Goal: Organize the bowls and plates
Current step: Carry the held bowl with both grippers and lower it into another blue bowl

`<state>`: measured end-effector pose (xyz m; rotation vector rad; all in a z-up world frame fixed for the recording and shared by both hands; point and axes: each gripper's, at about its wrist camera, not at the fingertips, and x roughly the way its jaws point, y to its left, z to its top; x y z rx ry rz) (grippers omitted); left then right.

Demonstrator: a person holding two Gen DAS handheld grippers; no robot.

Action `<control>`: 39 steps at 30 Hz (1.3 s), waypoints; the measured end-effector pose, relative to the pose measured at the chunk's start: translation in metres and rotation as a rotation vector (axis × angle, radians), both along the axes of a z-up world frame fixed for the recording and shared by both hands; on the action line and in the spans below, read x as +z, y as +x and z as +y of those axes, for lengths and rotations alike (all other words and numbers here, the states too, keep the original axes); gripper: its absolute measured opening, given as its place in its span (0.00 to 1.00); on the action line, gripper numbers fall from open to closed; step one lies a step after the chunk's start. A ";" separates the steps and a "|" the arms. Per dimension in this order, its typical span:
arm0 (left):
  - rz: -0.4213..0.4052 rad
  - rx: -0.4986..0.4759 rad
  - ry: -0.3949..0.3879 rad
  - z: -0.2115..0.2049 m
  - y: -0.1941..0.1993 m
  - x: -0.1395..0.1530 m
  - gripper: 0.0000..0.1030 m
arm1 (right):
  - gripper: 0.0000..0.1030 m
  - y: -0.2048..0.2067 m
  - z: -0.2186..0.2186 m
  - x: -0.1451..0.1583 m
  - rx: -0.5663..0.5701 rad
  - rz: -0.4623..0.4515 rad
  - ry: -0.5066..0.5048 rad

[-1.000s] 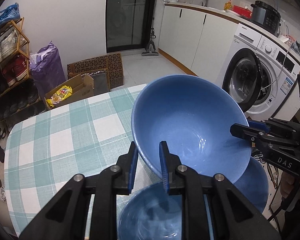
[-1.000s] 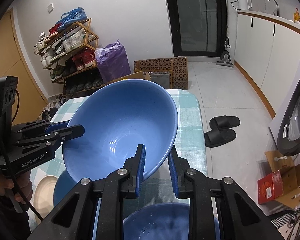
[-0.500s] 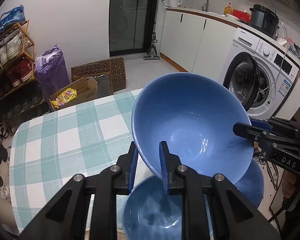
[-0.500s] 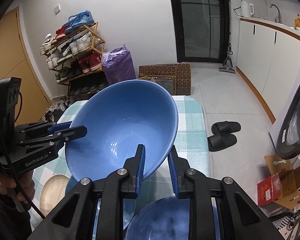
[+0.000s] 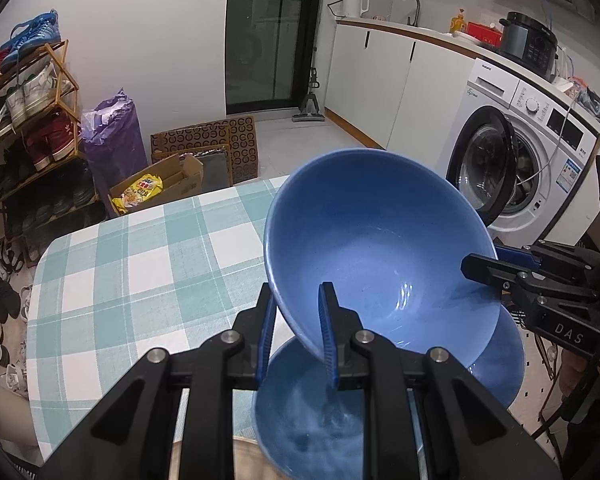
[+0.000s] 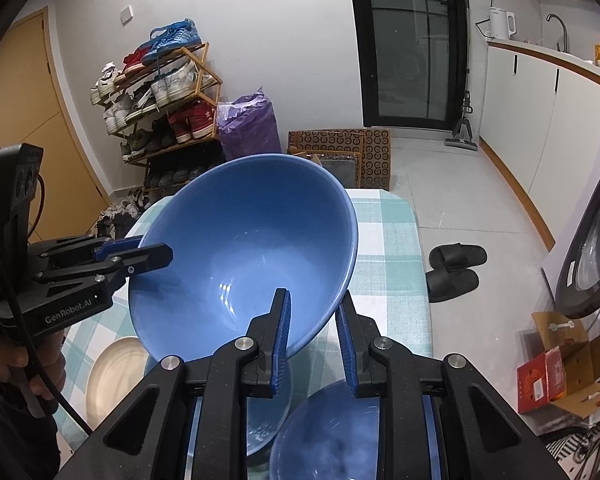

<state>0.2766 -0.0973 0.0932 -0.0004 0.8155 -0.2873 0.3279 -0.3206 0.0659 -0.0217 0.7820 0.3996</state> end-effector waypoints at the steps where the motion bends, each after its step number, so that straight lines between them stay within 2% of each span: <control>1: 0.001 0.002 0.004 0.000 -0.001 0.000 0.19 | 0.22 -0.002 0.001 -0.001 0.002 0.001 0.001; 39: 0.035 0.020 -0.019 0.013 -0.040 -0.022 0.19 | 0.23 -0.034 0.027 -0.025 0.041 0.040 -0.024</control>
